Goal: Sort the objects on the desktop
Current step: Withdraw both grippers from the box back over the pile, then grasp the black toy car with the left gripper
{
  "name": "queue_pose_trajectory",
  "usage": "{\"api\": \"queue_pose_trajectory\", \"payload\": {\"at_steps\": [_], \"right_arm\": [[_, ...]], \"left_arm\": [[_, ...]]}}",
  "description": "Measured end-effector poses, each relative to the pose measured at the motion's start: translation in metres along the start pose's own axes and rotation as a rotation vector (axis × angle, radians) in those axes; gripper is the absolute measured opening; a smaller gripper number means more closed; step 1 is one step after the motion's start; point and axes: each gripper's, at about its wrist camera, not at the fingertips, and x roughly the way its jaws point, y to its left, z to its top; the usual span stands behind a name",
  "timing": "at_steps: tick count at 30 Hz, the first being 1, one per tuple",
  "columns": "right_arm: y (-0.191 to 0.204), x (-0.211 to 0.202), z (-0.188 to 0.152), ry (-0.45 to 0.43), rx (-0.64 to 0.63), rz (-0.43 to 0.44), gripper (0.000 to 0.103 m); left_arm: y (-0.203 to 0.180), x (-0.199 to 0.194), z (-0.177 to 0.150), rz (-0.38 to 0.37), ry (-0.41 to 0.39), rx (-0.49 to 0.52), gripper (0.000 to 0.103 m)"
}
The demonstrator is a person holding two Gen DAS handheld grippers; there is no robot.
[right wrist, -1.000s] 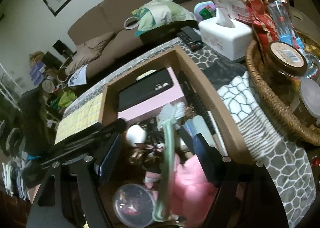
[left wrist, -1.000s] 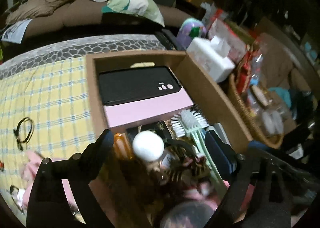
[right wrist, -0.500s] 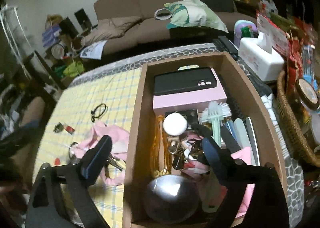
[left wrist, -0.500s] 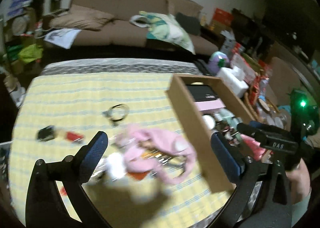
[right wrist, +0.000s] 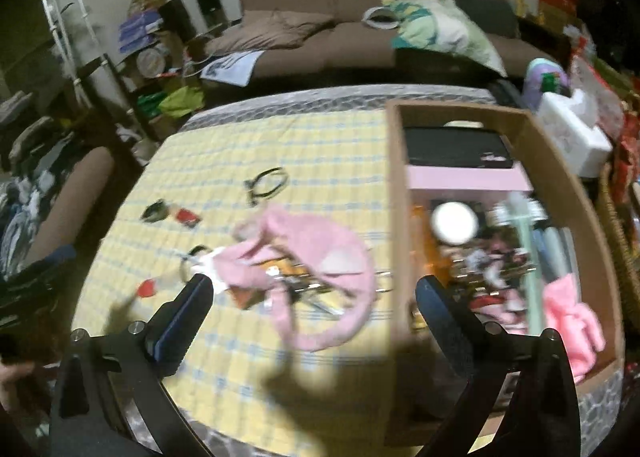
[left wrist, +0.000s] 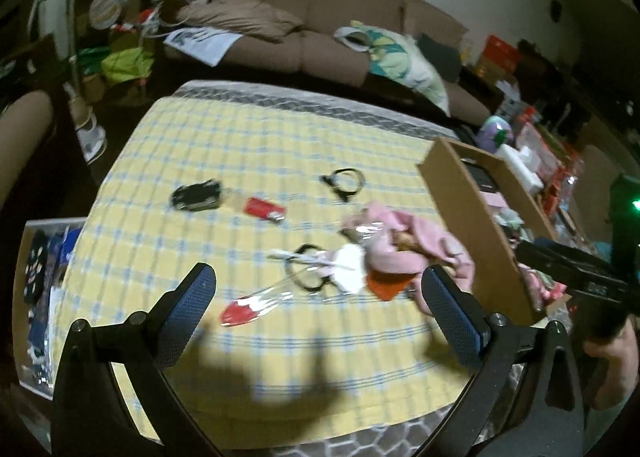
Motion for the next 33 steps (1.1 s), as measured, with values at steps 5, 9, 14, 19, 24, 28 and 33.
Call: {"api": "queue_pose_trajectory", "payload": {"at_steps": [5,9,14,19,24,28,33], "right_arm": [[0.025,0.015,0.000,0.016,-0.034,0.011,0.103],[0.036,0.031,0.003,0.030,-0.031,0.046,0.103],[0.050,0.049,0.004,0.043,-0.050,0.071,0.103],[0.062,0.060,0.007,0.048,-0.081,0.093,0.103],[0.063,0.065,0.008,0.054,-0.099,0.104,0.103],[0.060,0.070,0.007,0.073,-0.120,0.108,0.103],[0.052,0.076,0.006,0.093,-0.109,0.133,0.103]], "left_arm": [[0.044,0.010,-0.004,0.027,0.025,-0.083,0.103],[0.078,0.018,-0.007,0.033,0.034,-0.159,0.103],[0.104,0.036,0.009,0.082,0.020,-0.126,0.103],[0.098,0.074,0.040,0.148,-0.004,0.114,0.103],[0.084,0.126,0.060,0.136,0.068,0.384,0.103],[0.082,0.159,0.063,0.119,0.152,0.565,0.100],[0.091,0.186,0.061,0.039,0.240,0.601,0.067]]}}
